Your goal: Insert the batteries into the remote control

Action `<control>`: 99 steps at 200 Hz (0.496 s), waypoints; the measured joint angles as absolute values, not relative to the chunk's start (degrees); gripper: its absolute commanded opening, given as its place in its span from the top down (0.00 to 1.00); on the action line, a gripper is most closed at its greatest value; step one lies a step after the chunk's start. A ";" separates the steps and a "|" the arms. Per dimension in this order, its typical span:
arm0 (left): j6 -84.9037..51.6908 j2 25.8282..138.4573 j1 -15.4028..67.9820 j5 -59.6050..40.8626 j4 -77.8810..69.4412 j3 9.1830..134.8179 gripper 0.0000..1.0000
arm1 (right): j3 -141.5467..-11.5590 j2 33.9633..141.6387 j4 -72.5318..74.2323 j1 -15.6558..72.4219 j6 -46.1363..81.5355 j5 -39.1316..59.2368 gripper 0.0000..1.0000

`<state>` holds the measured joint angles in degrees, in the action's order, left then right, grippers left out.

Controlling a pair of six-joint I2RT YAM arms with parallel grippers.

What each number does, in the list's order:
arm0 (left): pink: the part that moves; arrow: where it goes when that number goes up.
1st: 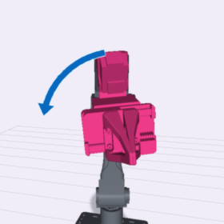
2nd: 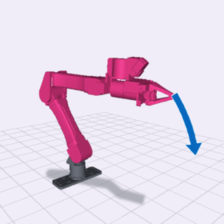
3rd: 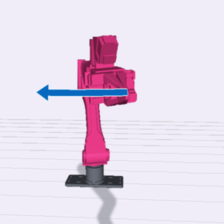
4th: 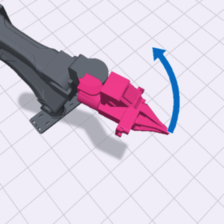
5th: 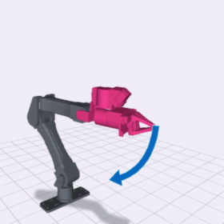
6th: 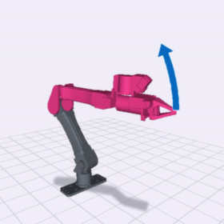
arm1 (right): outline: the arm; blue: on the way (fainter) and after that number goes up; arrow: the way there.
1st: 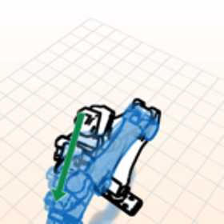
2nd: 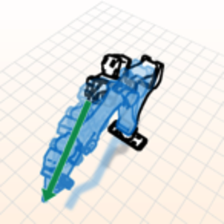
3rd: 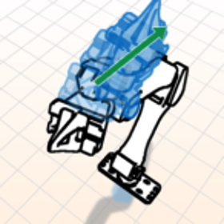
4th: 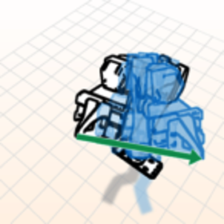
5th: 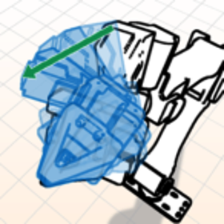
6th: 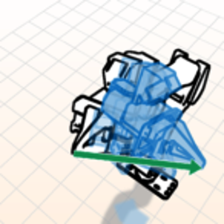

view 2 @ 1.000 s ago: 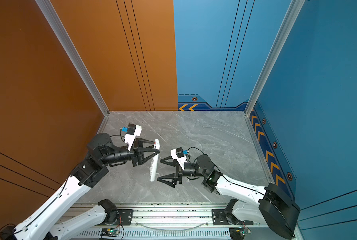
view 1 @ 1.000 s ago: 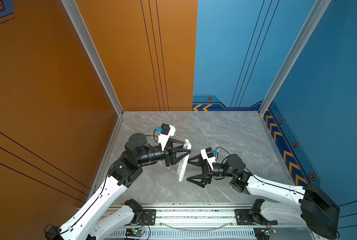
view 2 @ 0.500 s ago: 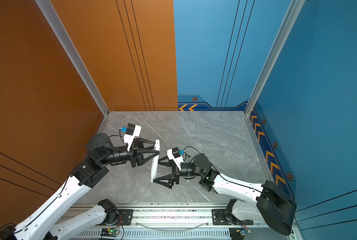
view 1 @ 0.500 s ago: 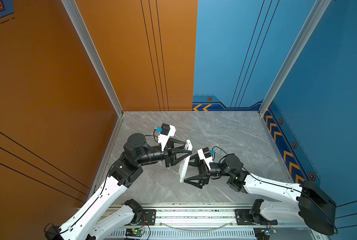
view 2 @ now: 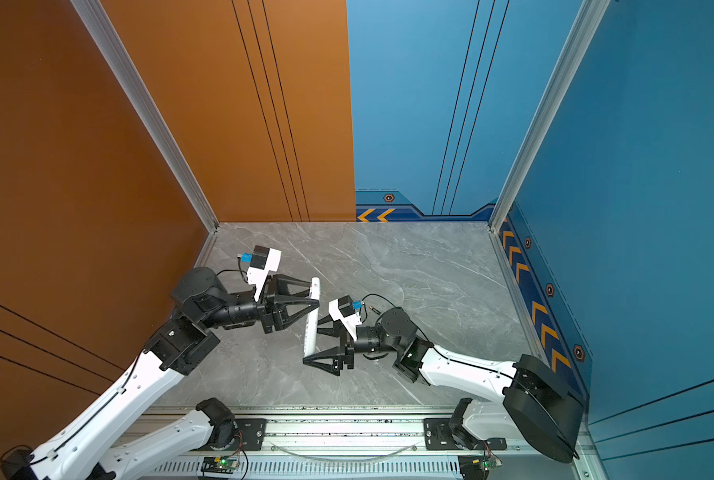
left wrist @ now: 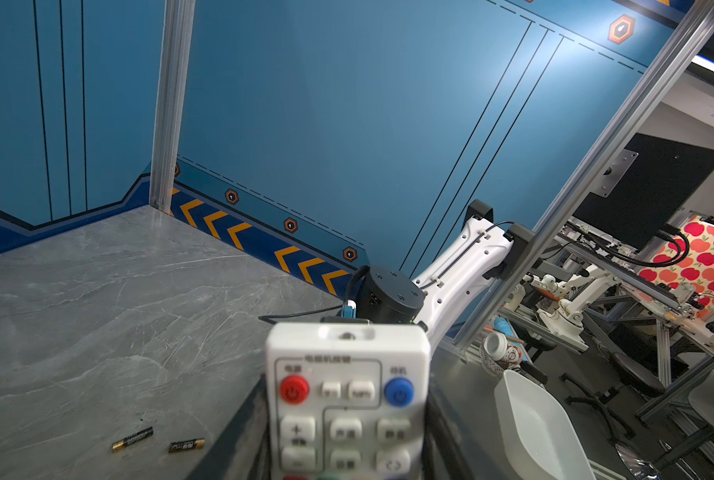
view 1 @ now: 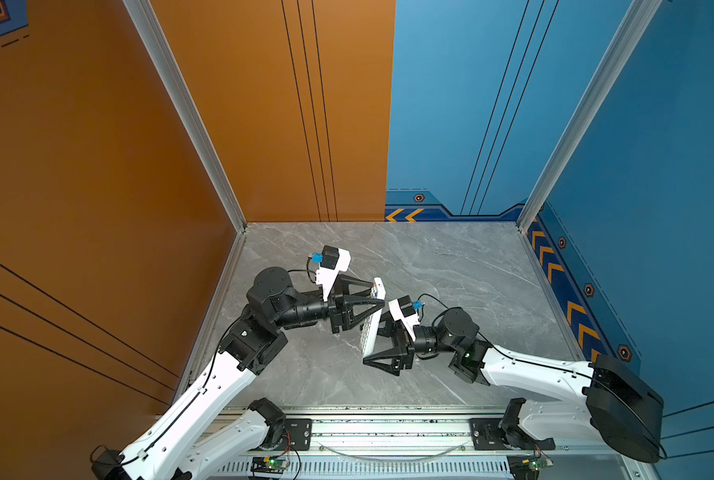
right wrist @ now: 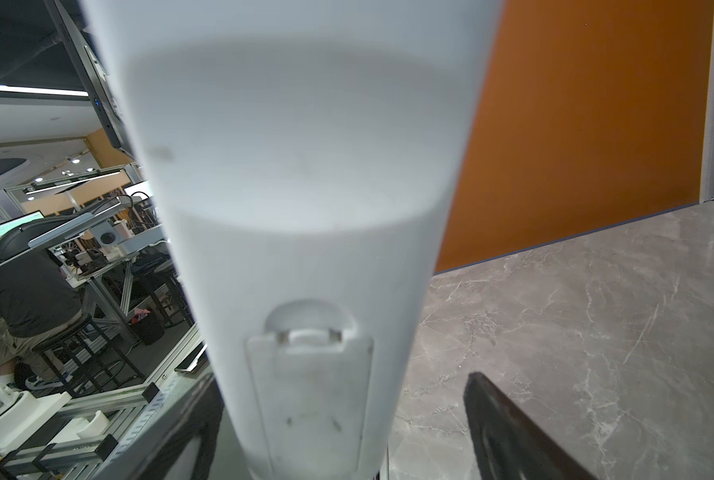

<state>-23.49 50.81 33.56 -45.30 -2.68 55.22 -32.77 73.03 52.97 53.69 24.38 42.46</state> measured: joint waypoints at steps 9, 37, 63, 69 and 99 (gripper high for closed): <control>-23.66 51.03 33.67 -45.30 -3.05 55.22 1.00 | -32.80 73.21 53.69 53.69 24.58 42.46 0.15; -23.86 51.40 33.82 -45.30 -3.49 55.20 1.00 | -32.84 74.04 56.18 53.69 25.82 42.48 0.18; -23.90 51.44 33.87 -45.30 -3.68 55.18 1.00 | -32.84 74.87 58.04 53.69 26.85 42.48 0.26; -23.90 51.44 33.87 -45.30 -3.70 55.18 1.00 | -32.84 75.00 58.35 53.69 27.07 42.50 0.27; -24.05 51.44 33.87 -45.30 -3.70 55.18 1.00 | -32.84 75.22 59.64 53.69 27.81 42.70 0.34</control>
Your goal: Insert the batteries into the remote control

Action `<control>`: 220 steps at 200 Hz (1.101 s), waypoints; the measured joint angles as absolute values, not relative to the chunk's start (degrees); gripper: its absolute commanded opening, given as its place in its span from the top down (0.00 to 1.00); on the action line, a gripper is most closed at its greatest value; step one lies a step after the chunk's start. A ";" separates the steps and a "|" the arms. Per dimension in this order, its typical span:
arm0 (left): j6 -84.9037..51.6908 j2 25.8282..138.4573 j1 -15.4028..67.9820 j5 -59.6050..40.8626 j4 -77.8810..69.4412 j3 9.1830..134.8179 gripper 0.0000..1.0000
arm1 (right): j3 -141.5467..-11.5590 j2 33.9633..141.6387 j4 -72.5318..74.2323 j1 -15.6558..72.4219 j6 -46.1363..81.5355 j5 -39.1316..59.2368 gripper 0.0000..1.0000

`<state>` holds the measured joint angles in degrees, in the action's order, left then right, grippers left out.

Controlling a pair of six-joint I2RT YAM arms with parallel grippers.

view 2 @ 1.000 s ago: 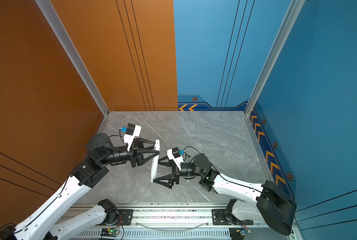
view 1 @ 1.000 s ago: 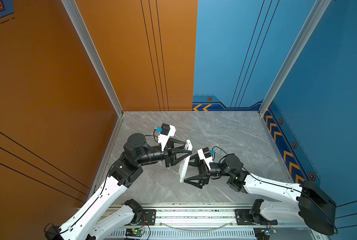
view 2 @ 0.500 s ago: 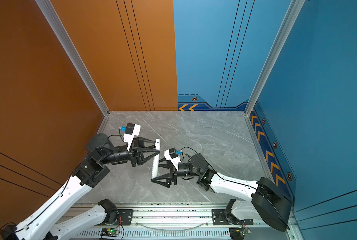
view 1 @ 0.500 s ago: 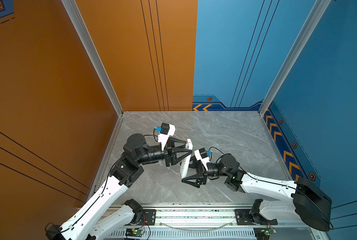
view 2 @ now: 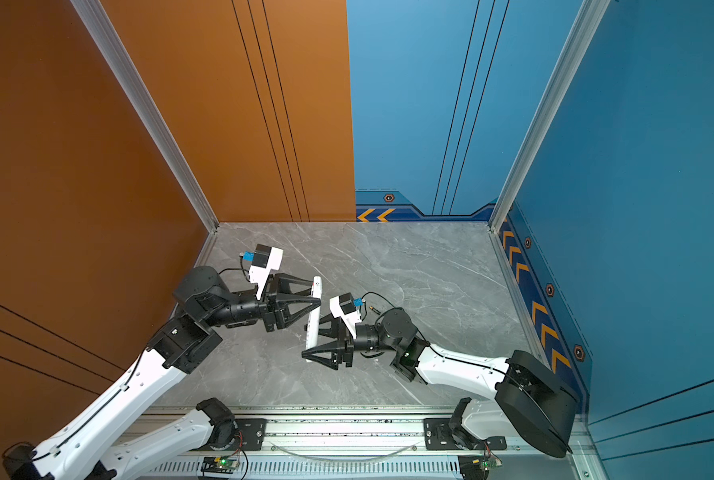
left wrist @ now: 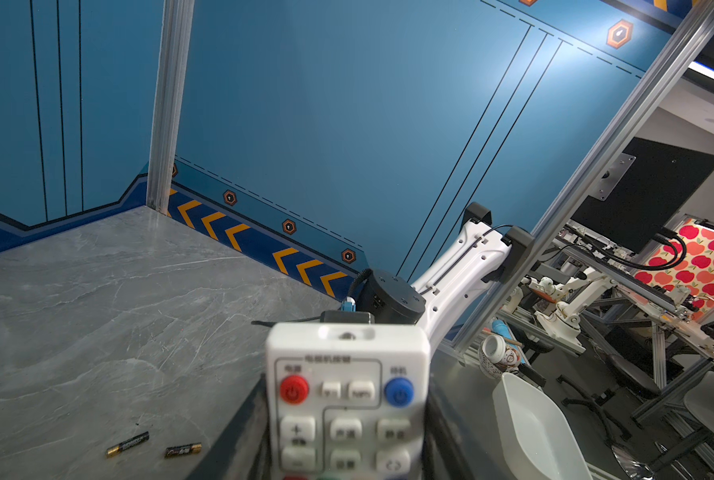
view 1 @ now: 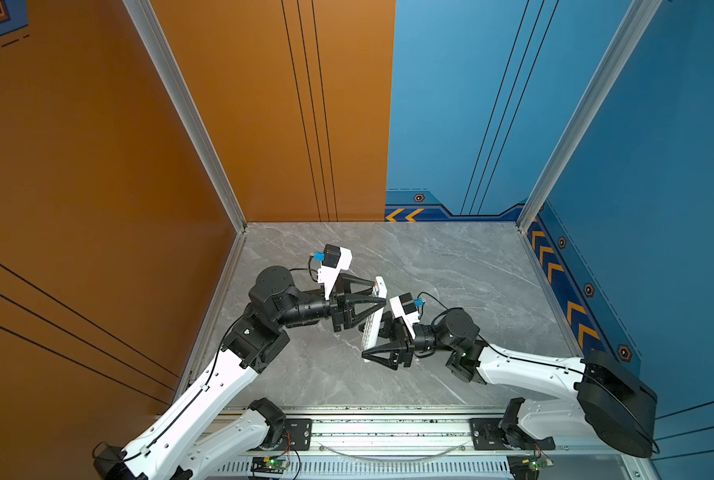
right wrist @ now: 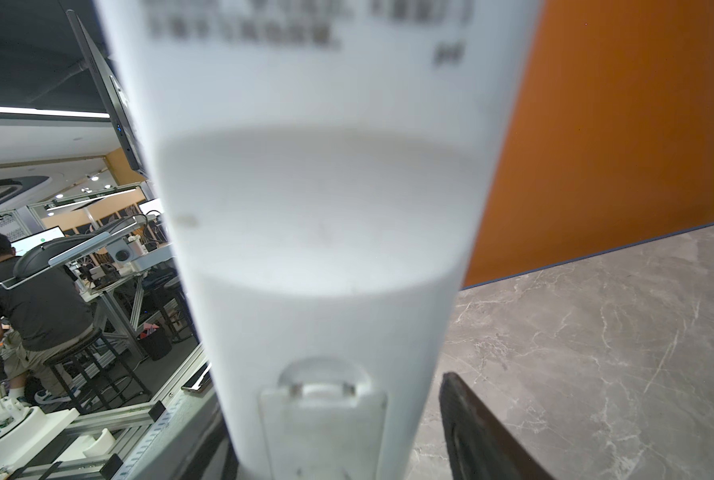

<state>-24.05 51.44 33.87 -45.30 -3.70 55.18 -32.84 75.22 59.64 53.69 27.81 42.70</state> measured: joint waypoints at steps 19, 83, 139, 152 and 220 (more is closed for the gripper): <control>-24.08 51.44 33.87 -45.28 -3.70 55.18 1.00 | -32.84 75.24 60.10 53.69 28.16 42.89 0.38; -23.90 51.55 34.06 -45.25 -4.36 55.18 1.00 | -32.84 75.24 60.93 53.74 29.06 42.96 0.64; -23.83 51.68 34.17 -44.58 -4.95 54.68 0.72 | -32.82 75.09 60.12 53.56 28.77 42.44 0.78; -23.64 51.75 34.20 -44.14 -4.84 54.63 0.59 | -32.82 74.19 58.43 53.56 28.32 41.95 0.81; -22.00 51.72 34.46 -39.59 -1.78 54.63 0.24 | -32.84 68.66 44.62 53.21 21.10 35.66 0.91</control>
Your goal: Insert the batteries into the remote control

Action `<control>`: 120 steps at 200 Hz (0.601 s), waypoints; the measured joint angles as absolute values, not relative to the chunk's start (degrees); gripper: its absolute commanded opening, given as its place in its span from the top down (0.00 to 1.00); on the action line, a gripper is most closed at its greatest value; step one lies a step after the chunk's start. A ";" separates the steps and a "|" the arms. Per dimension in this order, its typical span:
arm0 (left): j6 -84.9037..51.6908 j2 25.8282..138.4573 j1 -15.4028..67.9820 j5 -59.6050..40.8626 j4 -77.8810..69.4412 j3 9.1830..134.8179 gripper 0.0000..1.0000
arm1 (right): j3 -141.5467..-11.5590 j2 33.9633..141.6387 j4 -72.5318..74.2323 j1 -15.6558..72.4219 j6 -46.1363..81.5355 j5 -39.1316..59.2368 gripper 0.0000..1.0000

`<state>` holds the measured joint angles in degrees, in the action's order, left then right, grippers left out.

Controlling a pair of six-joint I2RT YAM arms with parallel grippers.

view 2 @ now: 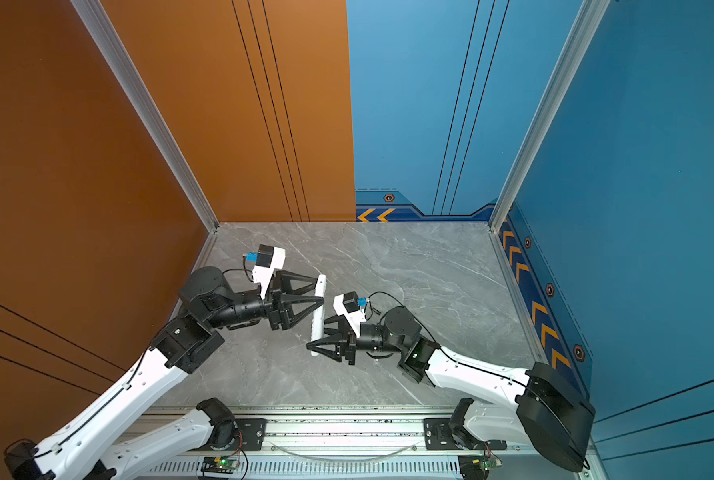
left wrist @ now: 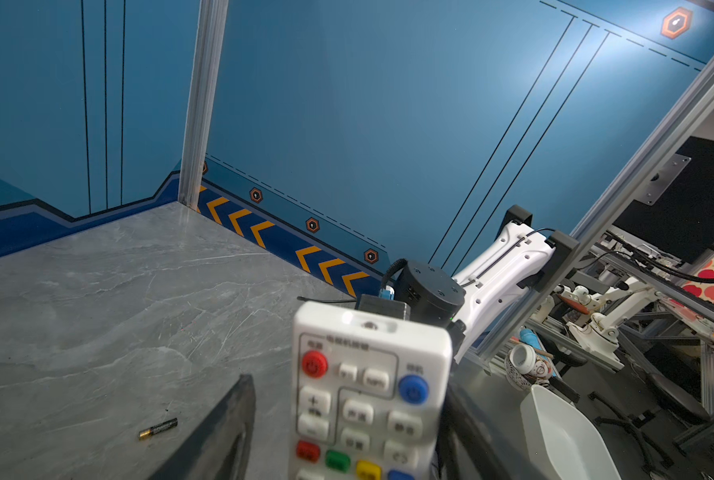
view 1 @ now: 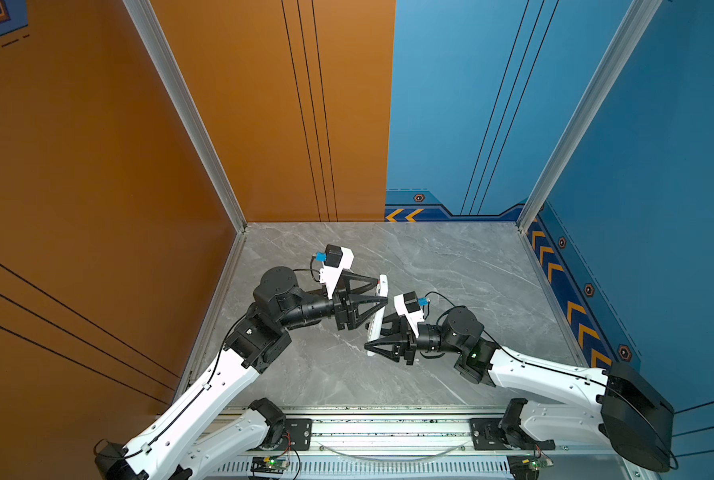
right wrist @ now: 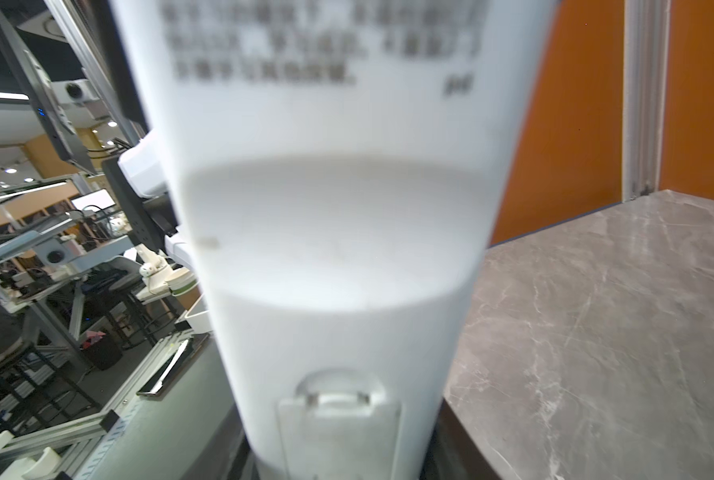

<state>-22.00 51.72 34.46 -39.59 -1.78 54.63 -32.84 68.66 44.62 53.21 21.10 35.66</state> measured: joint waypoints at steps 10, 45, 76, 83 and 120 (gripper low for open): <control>-21.50 51.62 34.46 -38.92 -1.15 54.63 0.18 | -32.84 68.38 42.72 53.21 20.18 34.63 0.92; -20.29 50.33 34.48 -35.97 1.34 54.63 0.03 | -33.08 67.31 35.11 53.19 17.06 29.80 0.97; -19.86 48.64 34.57 -31.20 3.53 54.59 0.02 | -33.58 65.47 28.91 53.19 14.96 23.64 0.98; -19.73 48.29 34.68 -29.89 3.95 54.52 0.02 | -33.58 64.99 27.92 53.12 14.72 22.39 0.99; -19.20 47.16 36.53 -21.78 7.16 54.30 0.03 | -33.61 63.31 24.16 52.75 13.39 17.34 1.00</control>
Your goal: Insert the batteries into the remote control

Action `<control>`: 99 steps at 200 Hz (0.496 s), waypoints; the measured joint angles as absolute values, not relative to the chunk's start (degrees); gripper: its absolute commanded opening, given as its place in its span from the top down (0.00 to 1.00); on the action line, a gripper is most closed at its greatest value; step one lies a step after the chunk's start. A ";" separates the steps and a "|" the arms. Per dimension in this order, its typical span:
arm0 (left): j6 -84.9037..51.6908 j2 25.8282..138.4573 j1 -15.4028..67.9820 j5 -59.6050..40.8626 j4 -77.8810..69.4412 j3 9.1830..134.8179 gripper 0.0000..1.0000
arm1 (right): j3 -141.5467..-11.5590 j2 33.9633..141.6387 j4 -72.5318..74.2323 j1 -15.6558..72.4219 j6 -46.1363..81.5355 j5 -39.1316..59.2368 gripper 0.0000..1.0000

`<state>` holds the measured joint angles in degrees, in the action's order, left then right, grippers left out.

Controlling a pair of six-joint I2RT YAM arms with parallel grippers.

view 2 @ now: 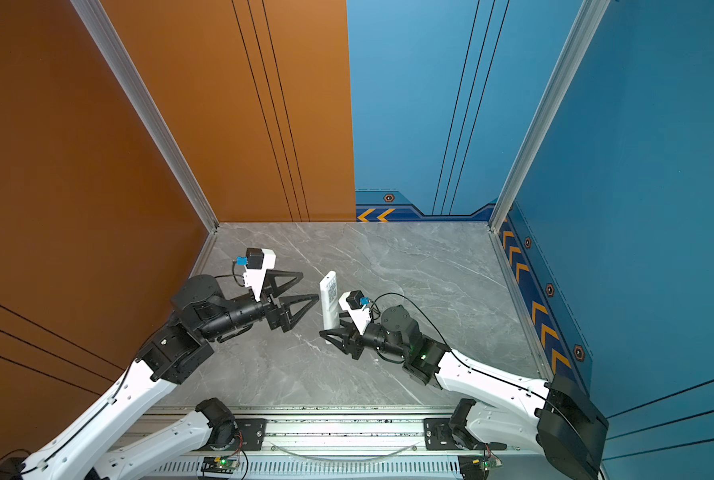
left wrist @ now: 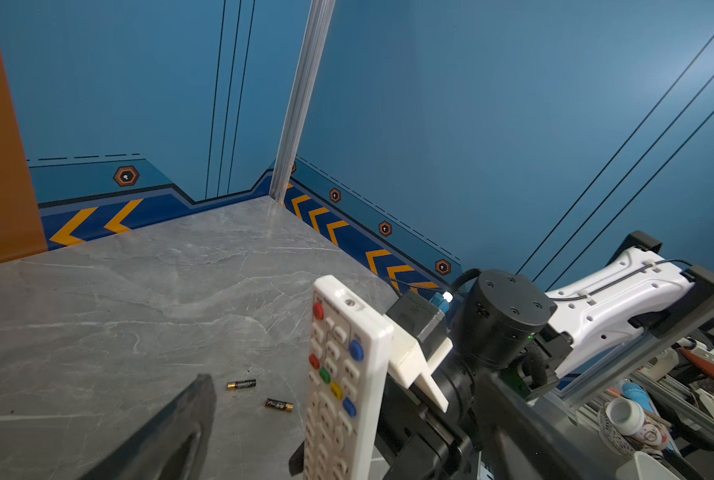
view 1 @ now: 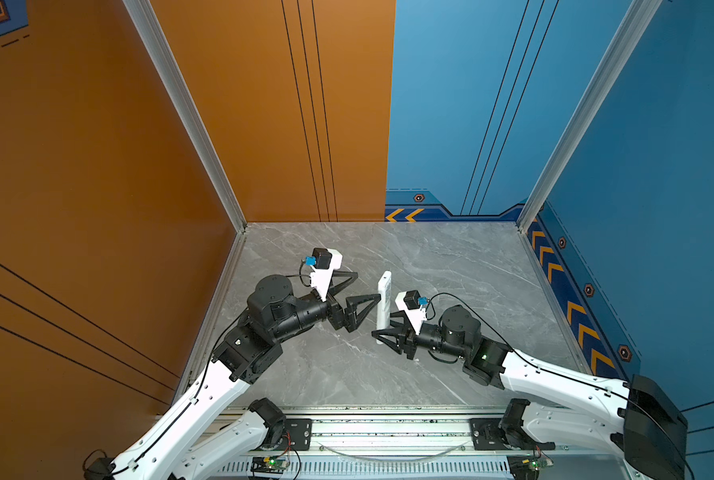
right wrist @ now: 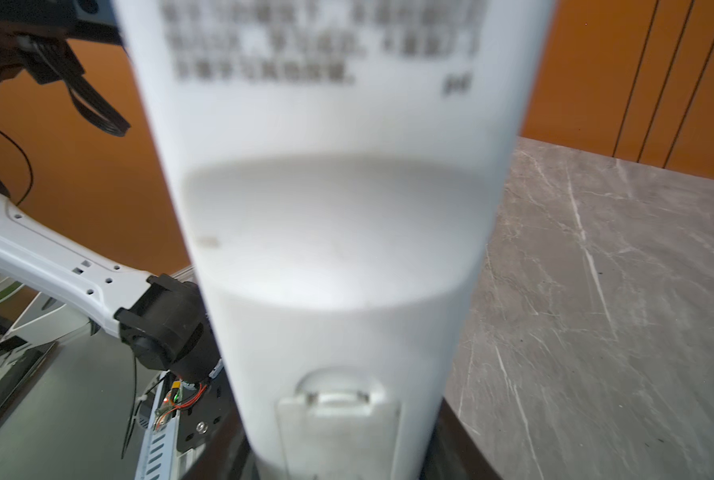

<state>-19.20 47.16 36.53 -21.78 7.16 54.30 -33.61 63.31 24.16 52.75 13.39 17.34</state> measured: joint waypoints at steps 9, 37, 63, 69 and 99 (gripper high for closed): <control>-19.09 47.13 36.97 -20.21 7.75 54.30 0.04 | -33.61 63.18 23.16 52.71 13.26 16.14 1.00; -19.14 47.13 39.16 -15.44 9.10 54.30 0.04 | -33.63 63.09 20.34 52.71 12.62 12.99 1.00; -19.53 47.24 41.58 -11.90 9.74 54.33 0.04 | -33.65 62.72 17.91 52.71 11.86 10.28 1.00; -19.55 47.31 42.30 -10.81 10.17 54.33 0.04 | -33.71 62.54 17.43 52.71 11.75 9.80 1.00; -19.84 47.75 46.02 -5.98 12.16 54.35 0.05 | -34.13 61.60 15.53 52.88 11.27 6.90 1.00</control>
